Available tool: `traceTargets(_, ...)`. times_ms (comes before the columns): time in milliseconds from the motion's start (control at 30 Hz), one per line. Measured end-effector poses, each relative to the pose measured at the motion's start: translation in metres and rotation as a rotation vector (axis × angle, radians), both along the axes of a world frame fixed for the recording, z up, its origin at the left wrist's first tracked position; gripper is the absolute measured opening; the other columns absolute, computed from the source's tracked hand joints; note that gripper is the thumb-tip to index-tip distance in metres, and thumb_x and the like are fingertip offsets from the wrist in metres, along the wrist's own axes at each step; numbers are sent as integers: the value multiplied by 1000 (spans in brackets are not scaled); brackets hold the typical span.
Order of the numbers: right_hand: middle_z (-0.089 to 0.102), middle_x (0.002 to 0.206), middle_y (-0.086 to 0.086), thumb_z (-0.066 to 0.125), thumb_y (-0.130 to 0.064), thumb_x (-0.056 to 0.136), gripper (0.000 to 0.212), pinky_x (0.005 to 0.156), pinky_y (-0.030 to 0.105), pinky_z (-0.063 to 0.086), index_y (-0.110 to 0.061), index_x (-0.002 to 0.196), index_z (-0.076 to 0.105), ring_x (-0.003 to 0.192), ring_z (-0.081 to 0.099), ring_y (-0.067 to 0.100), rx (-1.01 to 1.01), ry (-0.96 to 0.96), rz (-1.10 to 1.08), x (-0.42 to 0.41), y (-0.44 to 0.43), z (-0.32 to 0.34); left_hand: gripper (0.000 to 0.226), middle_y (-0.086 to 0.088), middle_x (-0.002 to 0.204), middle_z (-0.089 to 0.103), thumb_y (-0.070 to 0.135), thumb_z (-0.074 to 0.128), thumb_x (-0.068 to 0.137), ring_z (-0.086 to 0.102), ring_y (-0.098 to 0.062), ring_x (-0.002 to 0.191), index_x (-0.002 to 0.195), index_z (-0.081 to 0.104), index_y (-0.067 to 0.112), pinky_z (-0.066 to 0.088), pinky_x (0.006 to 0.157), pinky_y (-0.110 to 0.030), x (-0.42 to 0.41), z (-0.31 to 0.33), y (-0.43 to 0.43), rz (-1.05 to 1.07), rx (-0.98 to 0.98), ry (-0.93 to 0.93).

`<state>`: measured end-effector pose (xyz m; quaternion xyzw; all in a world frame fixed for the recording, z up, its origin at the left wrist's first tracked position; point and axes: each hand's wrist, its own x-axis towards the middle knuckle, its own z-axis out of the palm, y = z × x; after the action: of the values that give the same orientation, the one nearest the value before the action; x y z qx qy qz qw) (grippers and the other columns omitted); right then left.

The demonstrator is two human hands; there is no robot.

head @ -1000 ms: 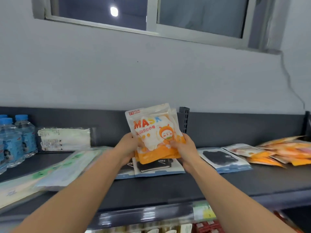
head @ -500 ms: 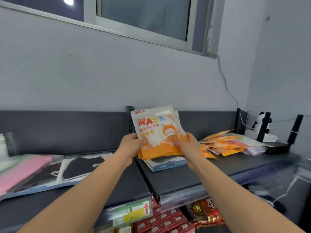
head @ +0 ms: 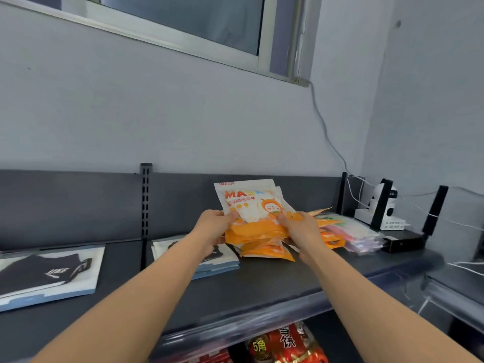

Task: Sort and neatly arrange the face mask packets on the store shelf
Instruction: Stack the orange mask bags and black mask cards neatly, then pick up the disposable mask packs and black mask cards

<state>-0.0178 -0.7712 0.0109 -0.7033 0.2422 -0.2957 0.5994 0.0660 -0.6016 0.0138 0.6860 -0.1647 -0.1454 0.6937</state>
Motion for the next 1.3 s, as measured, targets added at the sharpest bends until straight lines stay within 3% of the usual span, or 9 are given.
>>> traceTargets(100,66,108,7,64,-32,93,35,70,32,55,-11,120,56,97,65,25,-35,36,-24,11,-21,0,33,-8,108,68,39,55,96,64,-23,99,113,60,11,54,70,-31,19,-3,-23,-1,108,-18)
traceTargets(333,66,97,10,64,-32,93,38,87,43,58,-8,120,53,92,68,27,-10,104,-52,48,-58,-4,51,-7,110,61,54,45,95,60,-21,92,122,53,11,51,67,-30,59,-14,-60,-24,283,-59)
traceTargets(433,61,103,9,61,-34,94,58,68,33,54,-8,142,40,81,63,20,-29,153,-72,59,-67,-9,61,-6,107,61,62,39,93,60,-19,90,123,54,11,49,68,-28,70,-18,-69,-24,350,-70)
traceTargets(600,60,114,12,56,-40,96,61,43,21,41,-9,145,36,66,53,14,-68,210,-91,68,-77,-20,67,-6,113,62,65,36,92,59,-21,99,128,53,11,48,77,-31,75,-27,-77,-25,409,-82)
traceTargets(733,59,126,13,55,-46,95,63,61,29,49,-12,145,37,93,58,22,-150,289,-63,70,-83,-24,68,-9,130,56,63,33,94,55,-25,113,137,46,11,45,81,-32,68,-30,-80,0,516,-132)
traceTargets(833,52,138,10,49,-50,96,62,94,41,52,-14,145,39,119,55,27,-307,353,-81,69,-85,-23,68,-9,129,57,62,33,95,55,-22,107,137,46,10,45,83,-32,63,-28,-80,16,541,-136)
traceTargets(900,50,143,8,43,-54,97,62,100,43,48,-16,146,39,125,52,28,-441,396,-85,66,-89,-21,67,-9,127,58,61,33,95,55,-21,103,136,47,10,45,84,-33,60,-28,-80,36,551,-142)
traceTargets(1067,56,139,9,34,-56,98,61,95,39,44,-14,140,49,125,53,28,-600,418,-129,47,-100,-16,64,-8,128,59,58,32,97,57,-21,109,135,47,10,48,87,-34,43,-26,-74,71,501,-148)
traceTargets(1300,66,114,5,54,-38,97,38,68,29,40,-16,128,52,95,60,21,-697,220,-177,25,-77,-12,56,-6,122,61,55,34,98,57,-22,107,122,57,11,49,86,-36,9,-20,-52,186,510,-198)
